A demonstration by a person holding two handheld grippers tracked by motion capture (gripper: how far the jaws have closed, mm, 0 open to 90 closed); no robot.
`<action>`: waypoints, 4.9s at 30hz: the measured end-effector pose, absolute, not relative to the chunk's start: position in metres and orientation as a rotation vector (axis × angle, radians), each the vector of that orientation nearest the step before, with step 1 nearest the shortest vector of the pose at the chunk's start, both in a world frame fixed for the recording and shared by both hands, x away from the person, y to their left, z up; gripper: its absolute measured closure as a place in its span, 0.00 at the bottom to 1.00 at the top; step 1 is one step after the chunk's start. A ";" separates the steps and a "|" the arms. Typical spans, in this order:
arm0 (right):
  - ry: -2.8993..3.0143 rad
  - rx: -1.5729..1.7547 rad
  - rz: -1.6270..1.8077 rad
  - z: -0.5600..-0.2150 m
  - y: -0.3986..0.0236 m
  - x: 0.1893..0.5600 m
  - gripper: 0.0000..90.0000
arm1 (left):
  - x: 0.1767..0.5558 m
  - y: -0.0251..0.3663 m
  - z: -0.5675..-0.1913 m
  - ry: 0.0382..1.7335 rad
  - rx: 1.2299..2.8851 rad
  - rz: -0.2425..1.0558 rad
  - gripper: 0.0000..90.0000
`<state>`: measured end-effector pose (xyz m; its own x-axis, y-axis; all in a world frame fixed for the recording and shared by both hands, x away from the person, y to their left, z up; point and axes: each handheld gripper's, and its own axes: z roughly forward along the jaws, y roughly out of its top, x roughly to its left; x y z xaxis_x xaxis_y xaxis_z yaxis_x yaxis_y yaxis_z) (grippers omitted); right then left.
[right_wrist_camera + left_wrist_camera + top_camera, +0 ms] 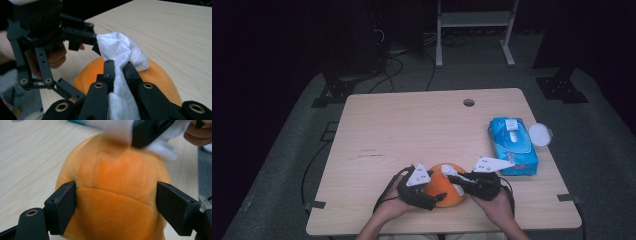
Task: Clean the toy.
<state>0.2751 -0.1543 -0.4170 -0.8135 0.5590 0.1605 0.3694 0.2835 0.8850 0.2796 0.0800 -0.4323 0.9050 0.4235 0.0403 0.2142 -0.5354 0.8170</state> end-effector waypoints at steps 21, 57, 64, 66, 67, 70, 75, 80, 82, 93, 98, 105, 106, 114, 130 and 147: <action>2.401 0.915 1.532 -0.423 -0.173 0.287 0.91 | 0.291 0.091 -0.427 0.572 2.018 0.207 0.13; 2.324 0.948 1.522 -0.411 -0.182 0.280 0.91 | 0.288 0.075 -0.432 0.531 2.047 0.184 0.31; 2.382 0.851 1.537 -0.406 -0.170 0.275 0.91 | 0.284 0.072 -0.430 0.505 2.027 0.182 0.28; 2.363 0.885 1.502 -0.408 -0.178 0.279 0.91 | 0.287 0.074 -0.432 0.531 2.013 0.159 0.21; 2.350 0.902 1.498 -0.409 -0.182 0.281 0.91 | 0.288 0.074 -0.434 0.551 2.010 0.150 0.18; 2.330 0.937 1.460 -0.410 -0.189 0.282 0.91 | 0.292 0.073 -0.438 0.584 2.017 0.112 0.12; 2.321 0.906 1.515 -0.406 -0.183 0.275 0.91 | 0.286 0.068 -0.434 0.545 2.022 0.163 0.28; 2.378 0.767 1.491 -0.401 -0.161 0.265 0.91 | 0.279 0.060 -0.427 0.488 2.024 0.221 0.29; 2.371 0.814 1.487 -0.403 -0.167 0.270 0.91 | 0.282 0.063 -0.429 0.509 2.002 0.202 0.26; 2.292 0.933 1.503 -0.400 -0.188 0.276 0.91 | 0.290 0.058 -0.441 0.618 1.961 0.069 0.26; 2.357 0.870 1.535 -0.399 -0.175 0.269 0.91 | 0.287 0.057 -0.439 0.597 1.992 0.077 0.25; 2.328 0.943 1.566 -0.401 -0.184 0.276 0.91 | 0.289 0.063 -0.434 0.608 1.952 0.055 0.17; 2.325 0.949 1.568 -0.401 -0.185 0.276 0.91 | 0.289 0.062 -0.434 0.615 1.948 0.076 0.16; 2.365 0.933 1.562 -0.402 -0.172 0.272 0.91 | 0.283 0.047 -0.438 0.636 1.982 0.175 0.12; 2.248 1.031 1.508 -0.398 -0.204 0.285 0.91 | 0.285 0.051 -0.436 0.620 1.941 0.134 0.17; 2.298 1.118 1.482 -0.409 -0.208 0.293 0.91 | 0.286 0.048 -0.438 0.634 1.961 0.215 0.12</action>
<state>0.2928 -0.2081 -0.4094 -0.6988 0.6768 0.2315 0.4901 0.2173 0.8441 0.2863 0.0477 -0.4384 0.8453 0.5200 -0.1230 0.3381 -0.3423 0.8767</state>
